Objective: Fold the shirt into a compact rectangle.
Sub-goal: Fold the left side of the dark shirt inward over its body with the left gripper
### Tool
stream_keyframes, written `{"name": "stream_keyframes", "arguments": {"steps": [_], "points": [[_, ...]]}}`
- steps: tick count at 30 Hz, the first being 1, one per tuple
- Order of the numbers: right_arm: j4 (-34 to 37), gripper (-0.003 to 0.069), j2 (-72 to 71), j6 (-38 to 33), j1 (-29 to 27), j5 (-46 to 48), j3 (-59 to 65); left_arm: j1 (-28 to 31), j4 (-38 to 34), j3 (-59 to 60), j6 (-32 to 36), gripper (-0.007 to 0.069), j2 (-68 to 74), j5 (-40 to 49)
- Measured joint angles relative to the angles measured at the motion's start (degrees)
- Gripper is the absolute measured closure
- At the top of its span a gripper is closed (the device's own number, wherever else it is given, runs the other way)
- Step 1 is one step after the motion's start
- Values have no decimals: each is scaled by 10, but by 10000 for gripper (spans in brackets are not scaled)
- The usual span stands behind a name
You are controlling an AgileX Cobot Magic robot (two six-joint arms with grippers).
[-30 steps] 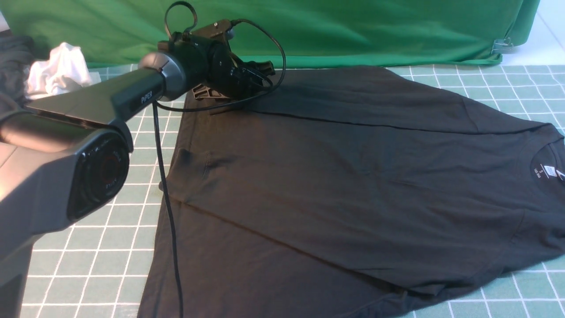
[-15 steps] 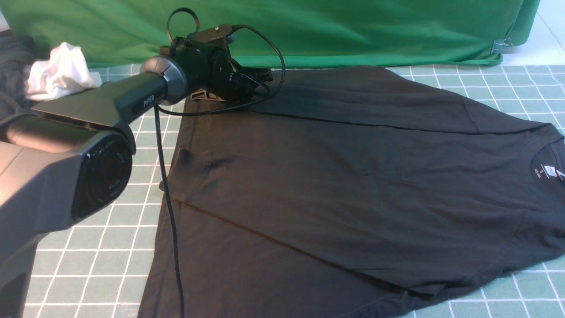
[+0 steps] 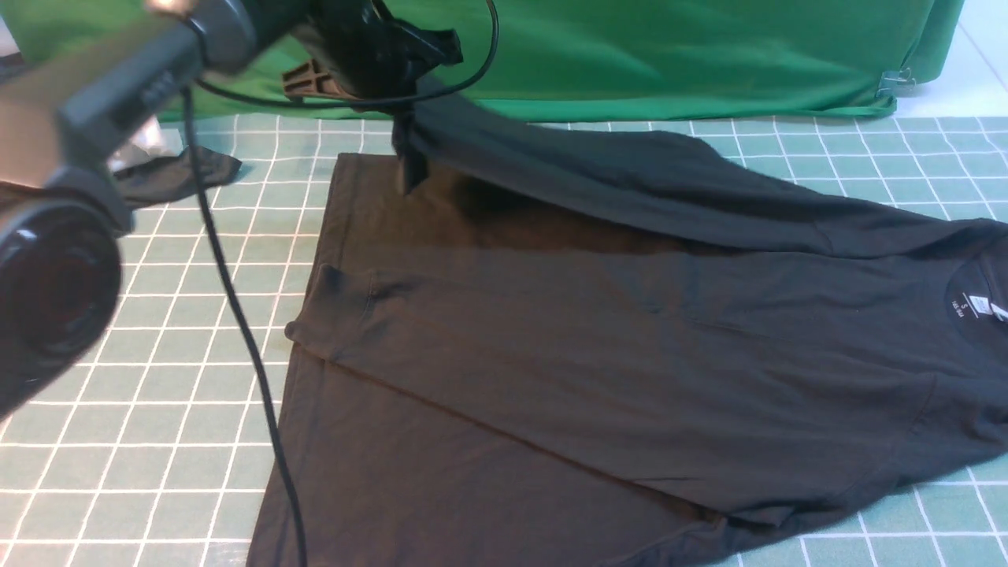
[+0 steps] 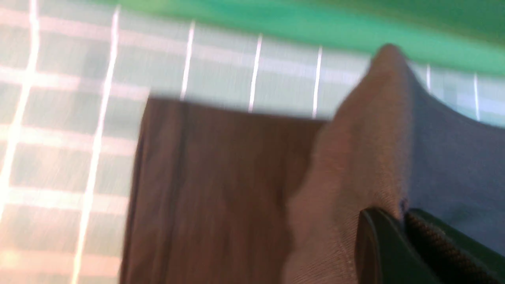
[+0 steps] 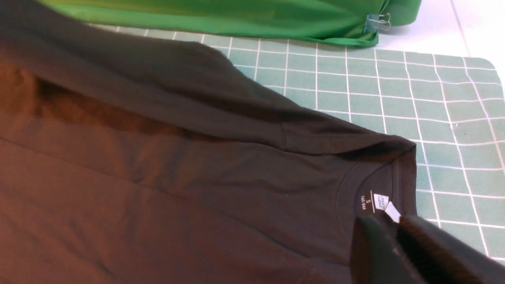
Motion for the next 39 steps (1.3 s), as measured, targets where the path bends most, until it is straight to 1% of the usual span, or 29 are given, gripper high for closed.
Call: {"name": "stream_keyframes", "arguments": {"steps": [2,3,4,8,13,15,20,26,30,33,36,37,38,39], "points": [[0,566,0,0,0,0,0,-1,-4,4,10,613,-8,29],[0,566,0,-1,0,0,0,-6,-5,14,20,613,-23,66],[0,566,0,-1,0,0,0,-10,-6,21,25,613,-29,84],[0,566,0,-2,0,0,0,-29,0,43,35,613,-47,142],[0,566,0,-2,0,2,0,-53,22,81,36,613,-59,157],[0,561,0,-3,0,3,0,-63,30,118,36,613,-60,158],[0,557,0,-4,0,5,0,-65,31,177,36,613,-59,162],[0,556,0,-4,0,5,0,-66,36,187,36,611,-65,163],[0,551,0,-5,0,5,0,-68,23,202,28,603,-96,161],[0,549,0,-7,0,5,0,-69,20,232,22,572,-103,154],[0,547,0,-9,0,5,0,-69,19,269,-1,514,-96,104],[0,547,0,-9,0,5,0,-69,19,271,-2,509,-95,100],[0,547,0,-9,0,5,0,-69,11,286,-9,468,-90,73],[0,547,0,-9,0,5,0,-69,4,290,-10,445,-87,60]]}}
